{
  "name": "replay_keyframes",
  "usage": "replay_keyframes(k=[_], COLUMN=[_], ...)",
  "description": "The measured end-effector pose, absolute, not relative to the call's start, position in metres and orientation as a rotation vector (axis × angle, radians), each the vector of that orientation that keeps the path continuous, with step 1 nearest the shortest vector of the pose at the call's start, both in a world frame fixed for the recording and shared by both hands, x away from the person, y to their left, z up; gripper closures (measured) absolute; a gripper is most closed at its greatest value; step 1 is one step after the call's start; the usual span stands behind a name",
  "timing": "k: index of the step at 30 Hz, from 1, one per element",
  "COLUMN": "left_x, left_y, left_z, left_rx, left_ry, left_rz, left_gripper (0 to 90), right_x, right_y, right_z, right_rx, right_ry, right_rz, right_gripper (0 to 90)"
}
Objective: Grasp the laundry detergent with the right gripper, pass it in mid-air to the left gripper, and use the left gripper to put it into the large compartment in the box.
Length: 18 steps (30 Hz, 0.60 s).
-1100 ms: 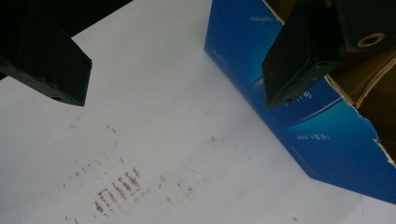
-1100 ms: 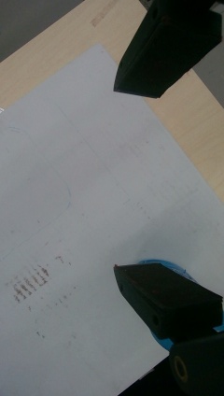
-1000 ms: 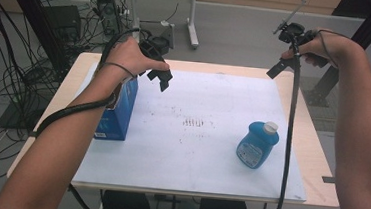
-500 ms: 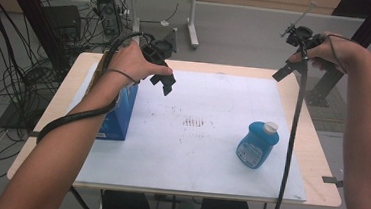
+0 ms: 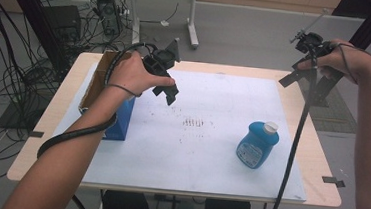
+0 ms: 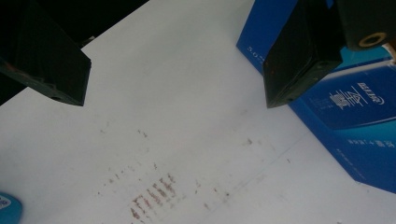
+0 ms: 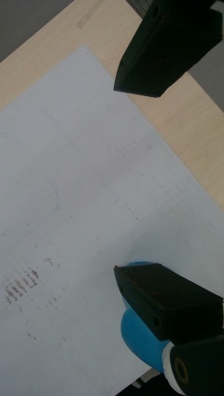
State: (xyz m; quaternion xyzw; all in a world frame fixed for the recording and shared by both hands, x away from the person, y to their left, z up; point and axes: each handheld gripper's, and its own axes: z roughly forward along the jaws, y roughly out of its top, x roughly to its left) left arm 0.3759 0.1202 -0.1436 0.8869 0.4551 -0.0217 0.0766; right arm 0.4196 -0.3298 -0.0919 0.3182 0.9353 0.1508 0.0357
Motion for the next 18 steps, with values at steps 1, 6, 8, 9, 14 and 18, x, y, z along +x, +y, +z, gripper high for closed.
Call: replay_keyframes(k=[1, 6, 8, 9, 14, 18], left_x=[0.373, 0.364, 0.361, 0.359, 0.354, 0.351], left_y=[0.122, 0.128, 0.129, 0.130, 0.132, 0.133], left_z=[-0.144, -0.147, -0.150, -0.152, -0.159, -0.163], left_rx=[2.648, 2.609, 2.602, 2.600, 2.588, 2.571], left_ry=[1.368, 1.377, 1.380, 1.379, 1.374, 1.381], left_rz=[-0.062, -0.051, -0.047, -0.043, -0.059, -0.062], left_gripper=[8.2, 8.2, 8.2, 8.2, 8.2, 8.2], right_x=[0.416, 0.406, 0.402, 0.402, 0.393, 0.386], right_y=[-0.332, -0.336, -0.338, -0.338, -0.345, -0.353], right_z=[-0.092, -0.092, -0.093, -0.093, -0.098, -0.103], right_rx=[0.981, 0.963, 0.966, 0.966, 0.994, 1.006], right_ry=[2.867, 2.844, 2.837, 2.837, 2.809, 2.794], right_rz=[0.467, 0.484, 0.495, 0.495, 0.489, 0.518], right_gripper=[9.7, 9.6, 9.5, 9.5, 10.0, 9.9])
